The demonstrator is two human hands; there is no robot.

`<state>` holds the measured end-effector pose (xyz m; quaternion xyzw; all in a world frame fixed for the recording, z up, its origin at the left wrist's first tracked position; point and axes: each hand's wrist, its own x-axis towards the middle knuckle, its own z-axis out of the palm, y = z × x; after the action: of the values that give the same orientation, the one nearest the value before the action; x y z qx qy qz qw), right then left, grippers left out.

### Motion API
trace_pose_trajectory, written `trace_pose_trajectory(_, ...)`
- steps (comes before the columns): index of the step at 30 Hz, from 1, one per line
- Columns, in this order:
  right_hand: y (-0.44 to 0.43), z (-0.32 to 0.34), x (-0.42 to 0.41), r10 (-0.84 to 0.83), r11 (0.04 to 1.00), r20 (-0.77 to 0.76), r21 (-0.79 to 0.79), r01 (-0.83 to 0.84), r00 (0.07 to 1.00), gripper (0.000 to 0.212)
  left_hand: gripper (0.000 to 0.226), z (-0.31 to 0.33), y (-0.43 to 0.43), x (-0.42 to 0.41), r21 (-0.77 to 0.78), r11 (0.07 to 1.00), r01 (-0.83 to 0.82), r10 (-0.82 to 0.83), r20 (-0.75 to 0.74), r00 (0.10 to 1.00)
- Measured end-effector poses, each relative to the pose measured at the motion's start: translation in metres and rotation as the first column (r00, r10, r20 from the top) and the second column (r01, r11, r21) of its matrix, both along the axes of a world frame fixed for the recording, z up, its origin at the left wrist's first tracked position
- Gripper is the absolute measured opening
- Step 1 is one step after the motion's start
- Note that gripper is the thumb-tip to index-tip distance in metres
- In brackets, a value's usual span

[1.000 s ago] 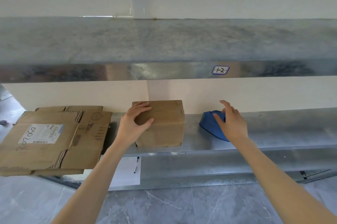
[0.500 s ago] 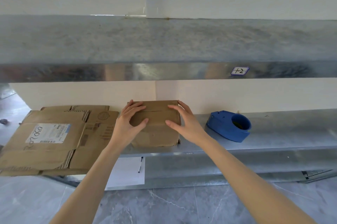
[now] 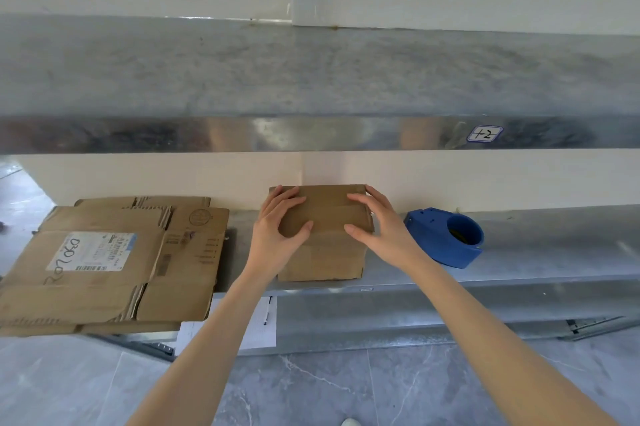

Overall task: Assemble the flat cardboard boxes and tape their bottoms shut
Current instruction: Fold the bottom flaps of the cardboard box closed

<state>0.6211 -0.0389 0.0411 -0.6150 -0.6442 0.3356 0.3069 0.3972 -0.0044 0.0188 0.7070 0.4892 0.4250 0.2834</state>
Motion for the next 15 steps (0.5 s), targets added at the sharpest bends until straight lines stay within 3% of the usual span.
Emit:
trace_pose_trajectory(11,-0.006,-0.003,-0.002,0.005,0.996,-0.001,0.088,-0.005,1.0,0.053,0.042,-0.007,-0.017,-0.012,0.031,0.999,0.015,-0.016,0.023,1.0)
trace_pose_trajectory(15,-0.013,-0.007,-0.002,0.019,0.999,0.004,0.034,-0.019,1.0,0.057,0.041,-0.016,-0.03,-0.017,-0.022,1.0,-0.003,0.003,0.011,1.0)
